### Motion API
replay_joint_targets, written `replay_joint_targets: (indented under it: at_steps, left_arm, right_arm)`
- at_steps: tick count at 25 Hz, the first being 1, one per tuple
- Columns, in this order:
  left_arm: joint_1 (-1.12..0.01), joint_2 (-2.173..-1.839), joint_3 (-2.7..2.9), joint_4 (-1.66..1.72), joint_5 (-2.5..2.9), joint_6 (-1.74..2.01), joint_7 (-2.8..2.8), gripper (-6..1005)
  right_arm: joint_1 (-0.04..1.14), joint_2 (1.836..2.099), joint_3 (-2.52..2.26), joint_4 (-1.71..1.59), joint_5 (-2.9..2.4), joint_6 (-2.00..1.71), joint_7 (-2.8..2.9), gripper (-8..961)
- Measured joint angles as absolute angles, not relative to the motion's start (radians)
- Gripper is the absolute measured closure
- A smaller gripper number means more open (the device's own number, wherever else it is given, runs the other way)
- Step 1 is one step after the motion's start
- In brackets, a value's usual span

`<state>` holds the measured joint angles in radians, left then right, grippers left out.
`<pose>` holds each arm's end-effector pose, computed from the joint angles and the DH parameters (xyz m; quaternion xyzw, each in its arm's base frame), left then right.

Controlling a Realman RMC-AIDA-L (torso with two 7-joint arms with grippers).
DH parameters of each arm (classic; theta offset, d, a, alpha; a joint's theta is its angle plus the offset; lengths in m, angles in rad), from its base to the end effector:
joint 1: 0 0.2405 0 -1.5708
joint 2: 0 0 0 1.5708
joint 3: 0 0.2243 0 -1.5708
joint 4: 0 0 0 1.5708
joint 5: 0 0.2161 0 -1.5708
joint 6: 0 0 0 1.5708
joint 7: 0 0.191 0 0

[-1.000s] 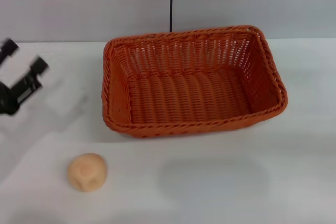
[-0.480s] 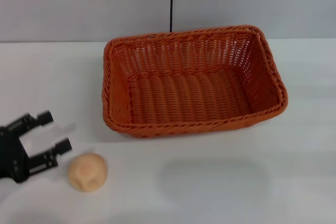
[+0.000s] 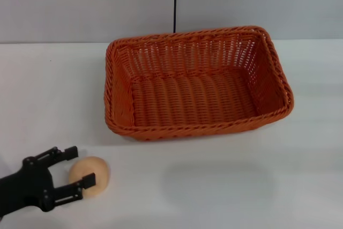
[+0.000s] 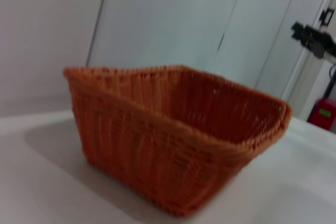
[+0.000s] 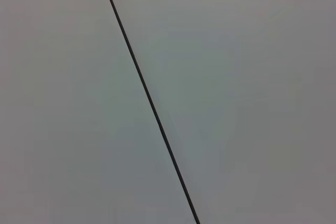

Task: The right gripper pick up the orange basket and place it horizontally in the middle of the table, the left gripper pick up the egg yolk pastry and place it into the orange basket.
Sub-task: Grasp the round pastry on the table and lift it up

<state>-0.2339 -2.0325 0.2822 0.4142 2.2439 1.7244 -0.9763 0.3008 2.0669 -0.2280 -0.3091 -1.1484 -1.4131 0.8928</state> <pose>-0.3235 0.2135 -0.0215 -0.9010 -0.2782 -0.2750 0.1873 0.3541 0.3205 0.1264 -0.5693 0.2933 0.4628 0.6129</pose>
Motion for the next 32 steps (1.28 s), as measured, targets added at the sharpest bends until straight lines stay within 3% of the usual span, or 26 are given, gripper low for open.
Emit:
replay_joint_targets:
  at_steps: [10, 23, 32]
  left_arm:
    - [-0.240, -2.046, 0.294, 0.415, 2.260, 1.674, -0.974, 159]
    - [-0.255, -2.052, 0.316, 0.416, 2.258, 1.723, -0.888, 396]
    - [-0.257, -2.054, 0.317, 0.416, 2.261, 1.721, -0.890, 793]
  right_arm:
    - [0.305, 2.067, -0.232, -0.308, -1.152, -1.404, 0.891, 445]
    - [0.305, 2.068, -0.232, -0.308, -1.152, -1.389, 0.888, 445]
    - [0.309, 2.068, -0.232, -0.296, -1.152, -1.381, 0.875, 445]
